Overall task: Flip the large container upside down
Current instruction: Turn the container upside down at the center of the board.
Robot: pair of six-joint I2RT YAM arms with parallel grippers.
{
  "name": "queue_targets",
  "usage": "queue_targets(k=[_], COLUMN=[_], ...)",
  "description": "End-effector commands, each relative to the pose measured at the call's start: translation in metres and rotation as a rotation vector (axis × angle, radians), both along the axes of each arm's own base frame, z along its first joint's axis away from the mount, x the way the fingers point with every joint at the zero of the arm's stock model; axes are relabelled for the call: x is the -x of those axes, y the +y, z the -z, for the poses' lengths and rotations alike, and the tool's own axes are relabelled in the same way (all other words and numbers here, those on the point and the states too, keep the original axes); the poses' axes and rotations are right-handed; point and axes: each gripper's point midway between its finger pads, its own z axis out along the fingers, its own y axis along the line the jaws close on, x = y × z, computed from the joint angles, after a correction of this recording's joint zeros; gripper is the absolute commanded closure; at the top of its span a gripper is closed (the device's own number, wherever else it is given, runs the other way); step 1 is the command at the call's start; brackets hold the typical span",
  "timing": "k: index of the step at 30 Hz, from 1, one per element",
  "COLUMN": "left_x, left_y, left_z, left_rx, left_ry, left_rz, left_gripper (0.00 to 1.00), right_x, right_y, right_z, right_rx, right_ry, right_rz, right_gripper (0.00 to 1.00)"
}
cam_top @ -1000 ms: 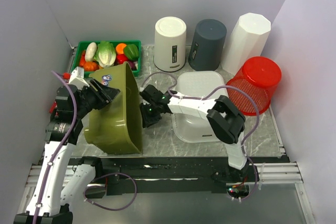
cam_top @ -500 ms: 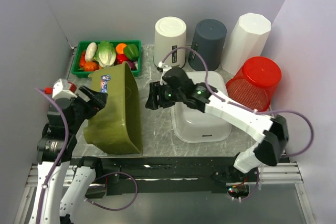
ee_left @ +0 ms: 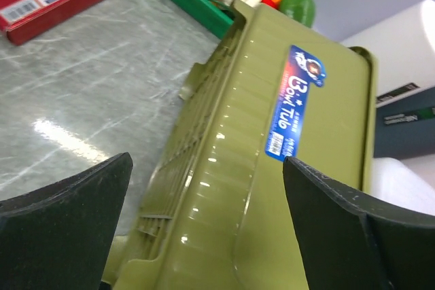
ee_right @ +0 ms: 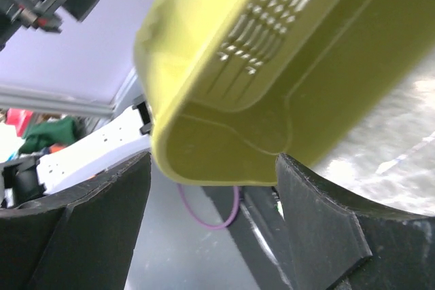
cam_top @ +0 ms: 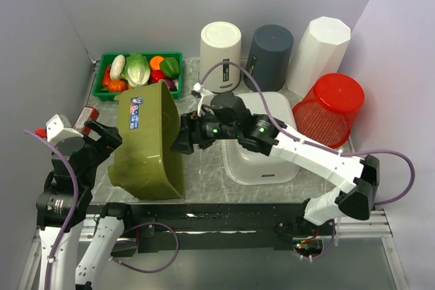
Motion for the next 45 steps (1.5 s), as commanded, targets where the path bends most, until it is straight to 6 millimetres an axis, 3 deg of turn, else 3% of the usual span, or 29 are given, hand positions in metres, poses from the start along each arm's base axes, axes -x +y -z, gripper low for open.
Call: queue_targets(k=[1, 5, 10, 15, 20, 24, 28, 31, 32, 33, 36, 40, 45], left_x=[0.006, 0.006, 0.006, 0.01, 0.01, 0.012, 0.012, 0.014, 0.017, 0.017, 0.012, 0.006, 0.009], left_y=[0.013, 0.01, 0.005, 0.006, 0.005, -0.001, -0.014, -0.029, -0.032, -0.04, -0.05, -0.075, -0.09], left_z=[0.0, -0.003, 0.0, -0.006, 0.0, -0.004, -0.007, -0.019, -0.024, -0.03, -0.027, -0.009, 0.0], left_rx=[-0.069, -0.06, -0.037, -0.043, -0.026, -0.002, 0.011, 0.013, 0.002, 0.012, 0.019, 0.068, 0.11], left_ry=[0.047, 0.013, 0.023, -0.017, 0.008, -0.045, -0.063, -0.156, -0.191, -0.225, -0.233, -0.202, -0.208], left_rz=[-0.04, -0.029, -0.01, -0.005, -0.014, 0.015, 0.095, 0.187, 0.212, 0.257, 0.309, 0.442, 0.519], left_gripper=[0.01, 0.04, 0.04, 0.04, 0.04, 0.04, 0.04, 0.04, 0.04, 0.04, 0.04, 0.04, 0.04], right_x=[0.004, 0.009, 0.003, 0.003, 0.002, -0.007, -0.037, -0.056, -0.059, -0.062, -0.064, -0.065, -0.072], right_y=[0.028, 0.045, 0.06, 0.074, 0.083, 0.089, 0.078, 0.061, 0.055, 0.048, 0.036, 0.028, 0.018], right_z=[-0.028, -0.032, -0.011, 0.0, 0.005, 0.009, 0.009, 0.006, 0.014, 0.009, 0.012, 0.018, 0.023], right_rx=[-0.1, -0.153, -0.115, -0.143, -0.139, -0.141, -0.158, -0.186, -0.174, -0.178, -0.163, -0.135, -0.11], right_ry=[-0.002, 0.041, 0.094, 0.135, 0.162, 0.173, 0.227, 0.232, 0.238, 0.224, 0.21, 0.203, 0.184], right_rz=[-0.07, -0.115, -0.112, -0.147, -0.167, -0.171, -0.125, -0.081, -0.064, -0.048, -0.018, 0.009, 0.08], right_gripper=[0.2, 0.2, 0.21, 0.25, 0.31, 0.38, 0.62, 0.72, 0.74, 0.75, 0.76, 0.76, 0.76])
